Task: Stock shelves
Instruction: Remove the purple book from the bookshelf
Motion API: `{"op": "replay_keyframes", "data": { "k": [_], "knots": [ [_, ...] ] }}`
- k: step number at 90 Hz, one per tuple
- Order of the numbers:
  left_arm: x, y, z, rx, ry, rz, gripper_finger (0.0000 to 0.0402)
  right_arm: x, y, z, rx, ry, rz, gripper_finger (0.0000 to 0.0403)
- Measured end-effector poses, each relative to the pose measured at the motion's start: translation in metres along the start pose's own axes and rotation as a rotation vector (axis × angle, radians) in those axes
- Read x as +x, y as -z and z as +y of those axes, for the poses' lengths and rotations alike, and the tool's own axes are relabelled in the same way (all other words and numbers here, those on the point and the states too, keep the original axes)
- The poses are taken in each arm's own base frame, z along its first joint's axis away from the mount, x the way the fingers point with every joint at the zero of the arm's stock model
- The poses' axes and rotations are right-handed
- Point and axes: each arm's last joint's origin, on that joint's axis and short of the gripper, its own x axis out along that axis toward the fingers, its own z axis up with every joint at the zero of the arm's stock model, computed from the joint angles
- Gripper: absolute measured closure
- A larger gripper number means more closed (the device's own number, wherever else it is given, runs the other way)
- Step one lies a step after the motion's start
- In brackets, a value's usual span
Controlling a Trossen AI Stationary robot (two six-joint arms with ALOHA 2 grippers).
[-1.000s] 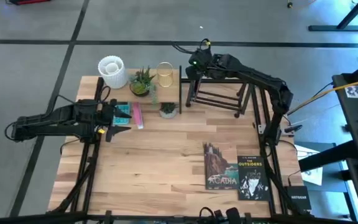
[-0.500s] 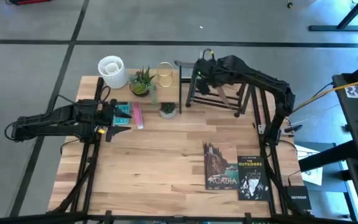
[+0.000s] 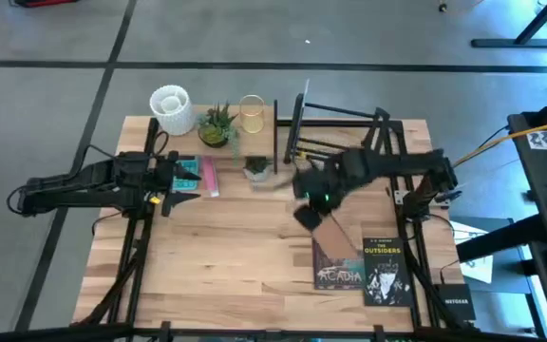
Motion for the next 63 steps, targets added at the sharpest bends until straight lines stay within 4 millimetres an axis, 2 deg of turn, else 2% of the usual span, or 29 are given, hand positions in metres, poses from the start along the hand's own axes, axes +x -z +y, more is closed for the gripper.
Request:
{"op": "replay_keyframes", "data": {
  "k": [21,34,45,63],
  "knots": [
    [0.000,0.000,0.000,0.000,0.000,0.000,0.0165,0.009,0.062,0.025,0.251,-0.011,0.232,0.0402],
    [0.000,0.000,0.000,0.000,0.000,0.000,0.0165,0.018,0.090,0.031,0.483,0.069,0.259,0.0402],
    [0.000,0.000,0.000,0.000,0.000,0.000,0.0165,0.039,0.102,0.025,0.606,0.183,0.229,0.0402],
    [0.000,0.000,0.000,0.000,0.000,0.000,0.0165,0.084,0.102,0.006,0.632,0.381,0.289,0.0402]
  ]
}}
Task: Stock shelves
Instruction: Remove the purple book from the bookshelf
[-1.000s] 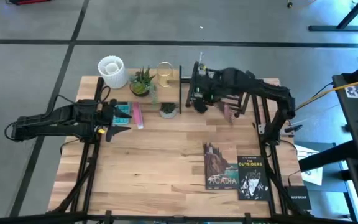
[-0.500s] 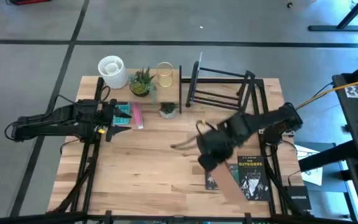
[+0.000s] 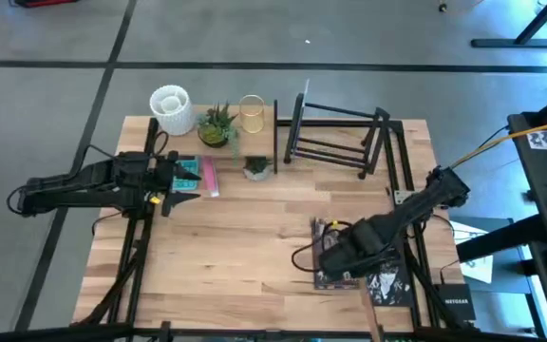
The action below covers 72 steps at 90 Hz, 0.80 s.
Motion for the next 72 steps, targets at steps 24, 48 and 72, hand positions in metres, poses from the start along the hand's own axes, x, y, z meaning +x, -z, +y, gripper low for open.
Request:
{"op": "replay_keyframes", "data": {
  "k": [24,48,72],
  "knots": [
    [0.000,0.000,0.000,0.000,0.000,0.000,0.0165,0.019,-0.043,-0.009,0.152,0.062,-0.107,0.0403],
    [0.000,0.000,0.000,0.000,0.000,0.001,0.0165,0.008,-0.093,-0.002,0.223,0.033,-0.141,0.0403],
    [0.000,0.000,0.000,-0.001,0.000,0.002,0.0165,0.000,-0.115,0.015,0.208,-0.156,-0.220,0.0401]
  ]
}}
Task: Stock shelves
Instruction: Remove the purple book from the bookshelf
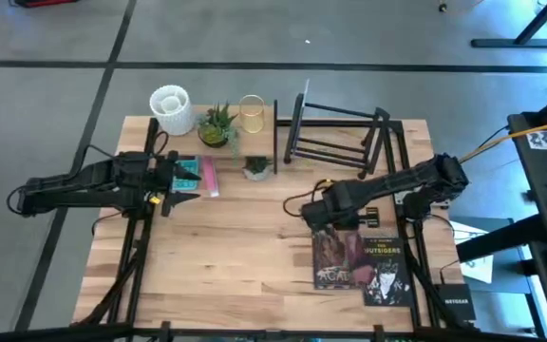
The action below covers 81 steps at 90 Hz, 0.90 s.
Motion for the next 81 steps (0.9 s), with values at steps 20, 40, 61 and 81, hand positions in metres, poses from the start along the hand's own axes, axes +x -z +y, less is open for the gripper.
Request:
{"op": "replay_keyframes", "data": {
  "k": [20,40,61,81],
  "knots": [
    [0.000,0.000,0.000,0.000,0.000,0.000,0.0165,0.017,-0.001,0.017,0.028,0.014,-0.037,0.0386],
    [0.000,0.000,0.000,0.000,0.000,0.001,0.0165,0.038,-0.010,0.036,0.004,0.041,-0.068,0.0383],
    [0.000,0.000,0.000,-0.003,0.000,0.002,0.0165,0.055,-0.009,0.055,-0.106,-0.025,-0.136,0.0342],
    [0.000,0.000,0.000,-0.005,0.000,0.002,0.0165,0.057,-0.007,0.062,-0.185,-0.081,-0.167,0.0221]
  ]
}}
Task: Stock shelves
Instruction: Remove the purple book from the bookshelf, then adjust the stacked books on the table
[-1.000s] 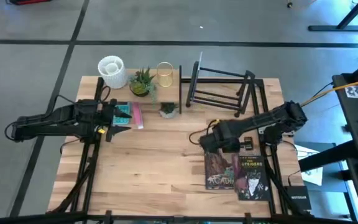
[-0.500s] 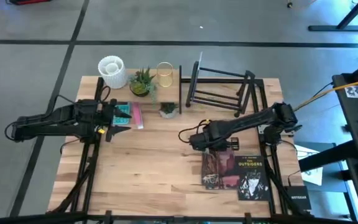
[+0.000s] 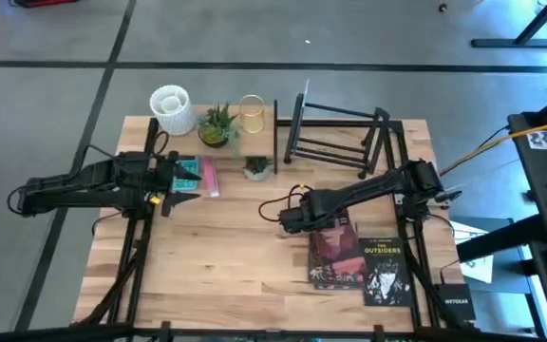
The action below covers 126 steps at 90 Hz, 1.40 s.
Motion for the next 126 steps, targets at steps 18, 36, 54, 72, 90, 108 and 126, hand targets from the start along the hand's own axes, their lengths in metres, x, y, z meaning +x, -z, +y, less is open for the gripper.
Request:
{"op": "replay_keyframes", "data": {
  "k": [18,36,54,72,90,108,126],
  "knots": [
    [0.000,0.000,0.000,-0.001,0.000,-0.005,0.0165,-0.017,0.027,0.004,-0.133,-0.077,-0.115,0.0133],
    [0.013,-0.017,-0.005,-0.013,0.068,-0.122,0.0165,-0.039,0.089,0.005,-0.400,-0.219,-0.241,0.0107],
    [0.079,-0.025,-0.042,0.150,0.205,-0.121,0.0165,-0.037,0.163,-0.009,-0.666,-0.345,-0.219,0.0114],
    [0.173,-0.034,-0.092,0.302,0.221,-0.003,0.0165,-0.023,0.212,-0.033,-0.768,-0.292,-0.051,0.0138],
    [0.268,-0.054,-0.107,0.327,0.182,0.144,0.0165,-0.005,0.246,-0.049,-0.825,-0.292,-0.109,0.0185],
    [0.318,-0.049,-0.092,0.305,0.125,0.445,0.0165,0.016,0.271,-0.068,-0.832,-0.225,-0.124,0.0241],
    [0.316,-0.027,-0.082,0.248,0.098,0.664,0.0165,0.020,0.282,-0.091,-0.749,-0.171,-0.173,0.0281]
  ]
}}
